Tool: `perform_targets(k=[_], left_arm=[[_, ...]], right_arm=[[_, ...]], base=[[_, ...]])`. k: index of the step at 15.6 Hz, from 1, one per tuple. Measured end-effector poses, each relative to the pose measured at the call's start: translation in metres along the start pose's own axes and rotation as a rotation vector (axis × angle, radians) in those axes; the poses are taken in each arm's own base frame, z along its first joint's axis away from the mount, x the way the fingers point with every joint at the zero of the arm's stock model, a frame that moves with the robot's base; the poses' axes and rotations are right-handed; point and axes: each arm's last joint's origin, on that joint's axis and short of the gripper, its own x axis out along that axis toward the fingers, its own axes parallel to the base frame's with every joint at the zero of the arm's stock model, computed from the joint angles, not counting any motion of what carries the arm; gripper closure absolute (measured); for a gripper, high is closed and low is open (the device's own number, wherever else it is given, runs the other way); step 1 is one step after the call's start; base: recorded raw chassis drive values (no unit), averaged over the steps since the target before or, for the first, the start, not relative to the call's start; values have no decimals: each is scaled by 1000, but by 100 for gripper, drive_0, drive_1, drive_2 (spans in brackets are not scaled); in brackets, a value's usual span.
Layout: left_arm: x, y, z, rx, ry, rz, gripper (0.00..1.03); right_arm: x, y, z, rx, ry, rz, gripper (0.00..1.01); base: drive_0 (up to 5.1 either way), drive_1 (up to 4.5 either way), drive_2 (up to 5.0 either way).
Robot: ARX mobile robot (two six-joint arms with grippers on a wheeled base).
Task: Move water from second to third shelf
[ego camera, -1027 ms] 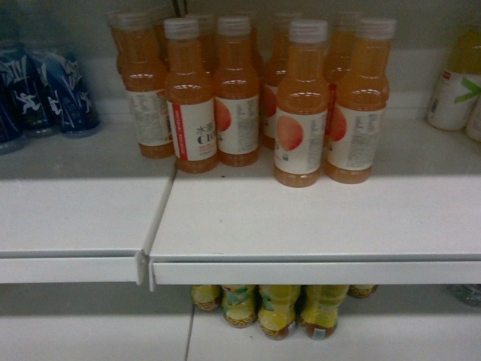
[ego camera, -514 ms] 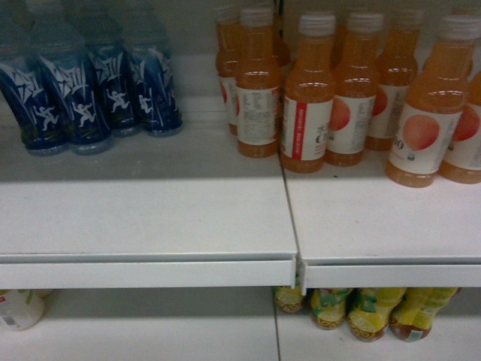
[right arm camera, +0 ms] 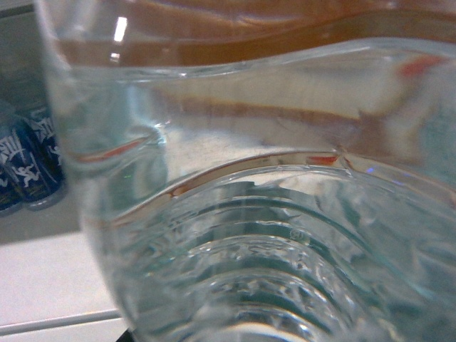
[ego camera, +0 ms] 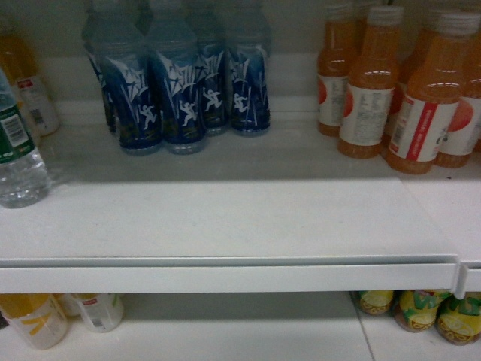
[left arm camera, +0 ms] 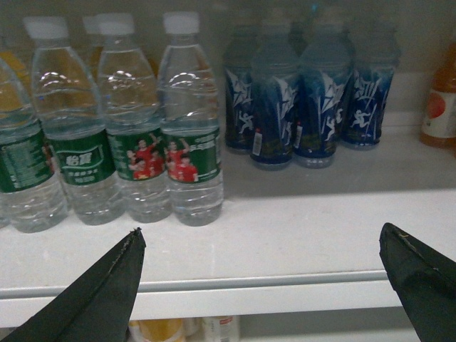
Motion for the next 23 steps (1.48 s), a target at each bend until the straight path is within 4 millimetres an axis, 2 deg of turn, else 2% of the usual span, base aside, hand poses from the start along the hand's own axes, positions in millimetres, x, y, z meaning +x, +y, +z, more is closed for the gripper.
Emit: perform_targets(k=[23], left_arm=[[0,0,0,0,0,0,5]], right_arm=[[0,0,0,0,-1,0,61]], base=[[-496,249,249]])
